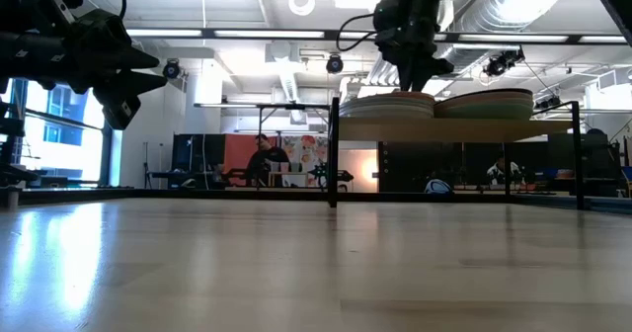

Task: Place and stack plates onto a shelf
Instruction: Stack the light orange plate on top of the blue plate on the shelf

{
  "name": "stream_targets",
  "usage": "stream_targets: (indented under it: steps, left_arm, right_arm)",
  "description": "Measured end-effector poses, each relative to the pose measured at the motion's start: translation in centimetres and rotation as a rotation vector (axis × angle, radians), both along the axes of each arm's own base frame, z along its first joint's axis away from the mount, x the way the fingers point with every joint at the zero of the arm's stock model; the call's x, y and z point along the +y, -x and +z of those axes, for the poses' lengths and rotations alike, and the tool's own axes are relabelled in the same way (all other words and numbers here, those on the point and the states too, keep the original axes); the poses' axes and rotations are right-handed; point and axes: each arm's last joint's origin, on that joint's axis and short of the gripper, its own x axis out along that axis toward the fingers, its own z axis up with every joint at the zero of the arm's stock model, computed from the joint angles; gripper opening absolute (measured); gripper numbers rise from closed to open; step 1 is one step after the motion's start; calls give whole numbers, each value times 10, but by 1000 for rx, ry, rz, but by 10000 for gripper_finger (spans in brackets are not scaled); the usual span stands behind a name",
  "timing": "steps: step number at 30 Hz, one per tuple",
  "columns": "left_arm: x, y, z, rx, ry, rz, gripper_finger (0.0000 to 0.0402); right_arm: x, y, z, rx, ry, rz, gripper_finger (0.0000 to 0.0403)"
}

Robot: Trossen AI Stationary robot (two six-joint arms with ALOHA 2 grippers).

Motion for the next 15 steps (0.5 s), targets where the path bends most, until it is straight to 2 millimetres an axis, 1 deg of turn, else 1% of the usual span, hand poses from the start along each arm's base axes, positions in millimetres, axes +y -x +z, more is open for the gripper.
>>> stream_targets:
  steps: [3,7,12,15]
  left_arm:
    - [0,0,0,0,0,0,113]
    - [0,0,0,0,0,0,113]
    - [0,0,0,0,0,0,113]
    - [0,0,0,0,0,0,113]
  right_arm:
    - [6,-6,-5,35,20,14,108]
    - [12,-11,-17,93,26,12,108]
    - [13,-14,-33,118,10,19,108]
    - [12,-15,-41,105,5,13,108]
